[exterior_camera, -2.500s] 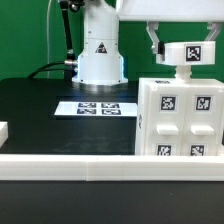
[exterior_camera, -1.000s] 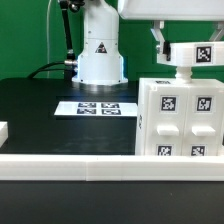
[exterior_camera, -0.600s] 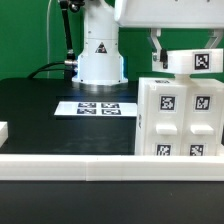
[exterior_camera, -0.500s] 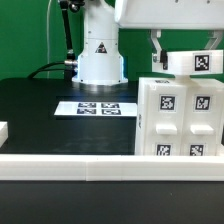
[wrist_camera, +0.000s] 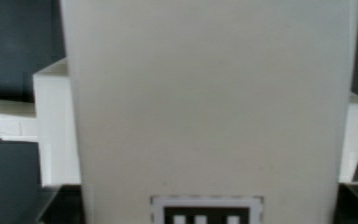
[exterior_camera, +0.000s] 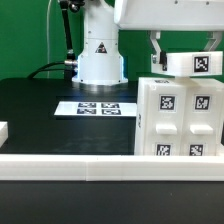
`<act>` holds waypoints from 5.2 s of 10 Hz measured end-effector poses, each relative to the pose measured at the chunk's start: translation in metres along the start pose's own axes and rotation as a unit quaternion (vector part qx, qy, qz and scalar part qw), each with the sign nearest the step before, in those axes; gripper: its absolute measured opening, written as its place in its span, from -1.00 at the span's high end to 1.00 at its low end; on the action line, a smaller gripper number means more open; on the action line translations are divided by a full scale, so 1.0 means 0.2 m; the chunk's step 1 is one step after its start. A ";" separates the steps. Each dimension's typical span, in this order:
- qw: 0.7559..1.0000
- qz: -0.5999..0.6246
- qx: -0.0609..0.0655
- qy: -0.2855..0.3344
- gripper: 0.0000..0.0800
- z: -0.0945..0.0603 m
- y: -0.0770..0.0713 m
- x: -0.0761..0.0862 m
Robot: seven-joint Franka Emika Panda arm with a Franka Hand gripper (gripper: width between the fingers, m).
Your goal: Assemble cabinet
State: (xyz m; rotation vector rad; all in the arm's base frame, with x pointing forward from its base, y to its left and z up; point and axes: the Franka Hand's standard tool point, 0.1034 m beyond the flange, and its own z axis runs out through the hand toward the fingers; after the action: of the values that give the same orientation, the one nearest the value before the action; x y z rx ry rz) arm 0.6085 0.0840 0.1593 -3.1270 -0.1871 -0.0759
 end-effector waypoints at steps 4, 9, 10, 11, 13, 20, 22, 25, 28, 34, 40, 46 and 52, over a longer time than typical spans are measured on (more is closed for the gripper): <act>1.000 0.000 0.000 0.000 -0.40 0.00 0.00 0.00; 0.989 0.151 0.004 -0.001 -0.40 0.00 -0.01 0.00; 0.980 0.199 0.006 -0.001 -0.40 0.00 -0.01 0.00; 0.972 0.236 0.006 0.002 -0.40 0.01 -0.01 0.00; 0.930 0.368 0.008 0.008 -0.40 0.02 -0.02 0.00; 0.720 0.694 0.027 -0.002 -0.40 0.02 -0.03 0.00; 0.687 0.726 0.028 -0.004 -0.40 0.02 -0.03 0.00; 0.642 0.766 0.034 -0.010 -0.40 0.02 -0.03 0.01; 0.650 0.759 0.043 -0.008 -0.92 -0.03 -0.05 0.01; 0.713 0.698 0.066 -0.006 -0.99 -0.13 -0.07 0.03; 0.935 0.353 0.036 0.013 -0.99 -0.13 -0.04 0.04; 0.999 -0.010 0.009 0.033 -0.99 -0.12 -0.03 0.04; 0.941 -0.337 -0.021 0.029 -0.99 -0.10 -0.03 0.03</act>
Offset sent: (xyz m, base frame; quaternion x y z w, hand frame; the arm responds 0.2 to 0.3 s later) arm 0.0000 0.0000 0.0000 0.0000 0.0000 0.0000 1.0000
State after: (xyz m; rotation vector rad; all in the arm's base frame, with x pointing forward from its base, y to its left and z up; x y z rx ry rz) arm 0.6136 0.0908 0.1803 -2.9284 -1.2481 -0.1736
